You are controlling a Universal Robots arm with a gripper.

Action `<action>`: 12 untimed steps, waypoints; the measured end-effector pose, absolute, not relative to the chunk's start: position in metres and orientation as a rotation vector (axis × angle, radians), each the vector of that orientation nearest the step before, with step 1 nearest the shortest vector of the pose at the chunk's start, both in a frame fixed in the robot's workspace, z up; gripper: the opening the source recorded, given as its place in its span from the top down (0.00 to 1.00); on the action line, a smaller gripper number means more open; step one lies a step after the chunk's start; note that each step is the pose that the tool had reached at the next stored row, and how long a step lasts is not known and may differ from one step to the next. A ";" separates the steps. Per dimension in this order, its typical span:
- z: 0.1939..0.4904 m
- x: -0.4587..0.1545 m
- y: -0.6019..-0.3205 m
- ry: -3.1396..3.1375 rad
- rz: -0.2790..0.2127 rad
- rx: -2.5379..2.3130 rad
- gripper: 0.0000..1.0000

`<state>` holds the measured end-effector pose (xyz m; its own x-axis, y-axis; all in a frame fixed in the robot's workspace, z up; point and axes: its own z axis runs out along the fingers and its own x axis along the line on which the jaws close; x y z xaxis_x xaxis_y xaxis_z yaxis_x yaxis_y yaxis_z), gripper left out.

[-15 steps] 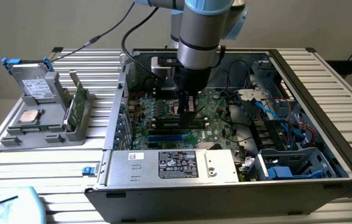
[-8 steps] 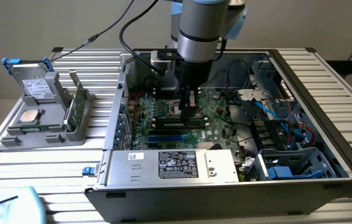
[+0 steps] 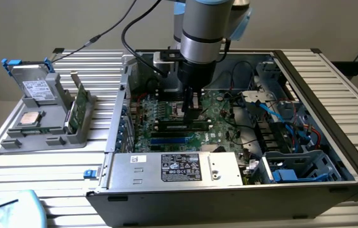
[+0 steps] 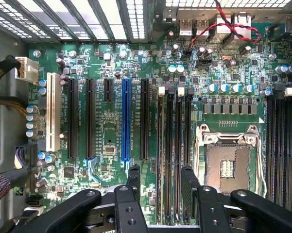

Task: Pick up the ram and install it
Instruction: 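Insert the ram into the slot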

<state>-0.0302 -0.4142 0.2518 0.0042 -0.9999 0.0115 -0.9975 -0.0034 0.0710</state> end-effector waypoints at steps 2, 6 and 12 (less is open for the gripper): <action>0.252 -0.030 -0.414 -2.176 -0.065 2.184 0.53; 0.252 -0.030 -0.414 -2.176 -0.065 2.184 0.62; 0.252 -0.030 -0.414 -2.176 -0.065 2.184 0.89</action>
